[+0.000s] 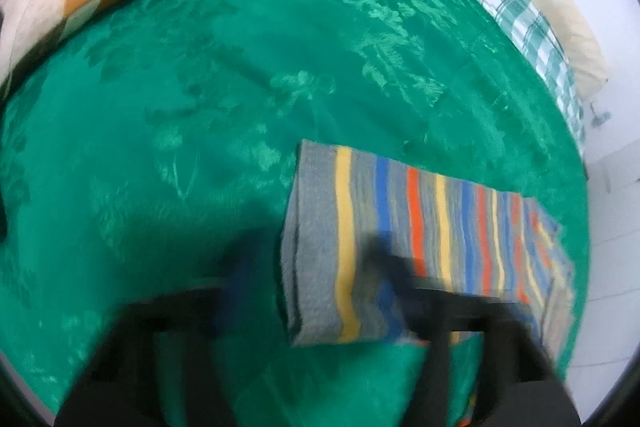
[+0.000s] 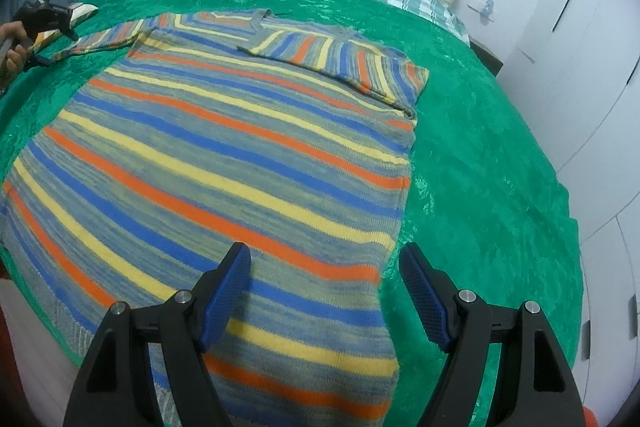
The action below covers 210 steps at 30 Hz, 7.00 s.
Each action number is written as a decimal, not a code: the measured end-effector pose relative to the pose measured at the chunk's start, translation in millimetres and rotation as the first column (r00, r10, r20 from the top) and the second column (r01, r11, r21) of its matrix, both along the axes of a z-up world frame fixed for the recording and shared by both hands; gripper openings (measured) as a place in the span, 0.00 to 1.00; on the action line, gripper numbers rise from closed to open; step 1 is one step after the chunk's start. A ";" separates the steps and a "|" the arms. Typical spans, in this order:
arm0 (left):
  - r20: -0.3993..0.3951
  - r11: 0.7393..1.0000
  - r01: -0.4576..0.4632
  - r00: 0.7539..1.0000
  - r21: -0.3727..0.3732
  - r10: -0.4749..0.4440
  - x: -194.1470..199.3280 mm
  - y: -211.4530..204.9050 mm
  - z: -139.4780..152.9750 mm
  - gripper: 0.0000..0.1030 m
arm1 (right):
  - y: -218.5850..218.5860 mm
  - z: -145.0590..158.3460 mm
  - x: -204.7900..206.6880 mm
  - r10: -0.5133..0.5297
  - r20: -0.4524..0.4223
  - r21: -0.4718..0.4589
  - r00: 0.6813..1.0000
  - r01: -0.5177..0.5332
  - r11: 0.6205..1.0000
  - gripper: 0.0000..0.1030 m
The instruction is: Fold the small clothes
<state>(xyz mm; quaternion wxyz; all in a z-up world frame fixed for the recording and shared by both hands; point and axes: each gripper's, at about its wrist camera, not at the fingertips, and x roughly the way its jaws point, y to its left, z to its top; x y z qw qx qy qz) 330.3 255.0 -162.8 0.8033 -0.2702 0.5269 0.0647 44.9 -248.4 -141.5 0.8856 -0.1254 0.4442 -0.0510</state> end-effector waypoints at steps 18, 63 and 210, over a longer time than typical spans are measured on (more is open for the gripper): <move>0.288 0.680 0.554 0.632 0.481 -0.719 32.8 -372.9 180.8 0.09 | -12.7 7.5 1.5 -0.008 0.023 0.076 1.000 0.006 0.997 0.74; 0.096 0.799 0.350 0.889 0.489 -0.448 -226.1 -201.2 11.1 0.94 | -83.3 7.1 -18.3 -0.258 -0.045 0.199 0.965 0.261 0.944 0.80; -0.043 0.789 0.609 0.789 -0.077 -0.613 -222.0 -208.2 36.8 0.03 | -122.4 26.0 -9.9 0.151 -0.430 0.666 0.890 0.200 0.718 0.06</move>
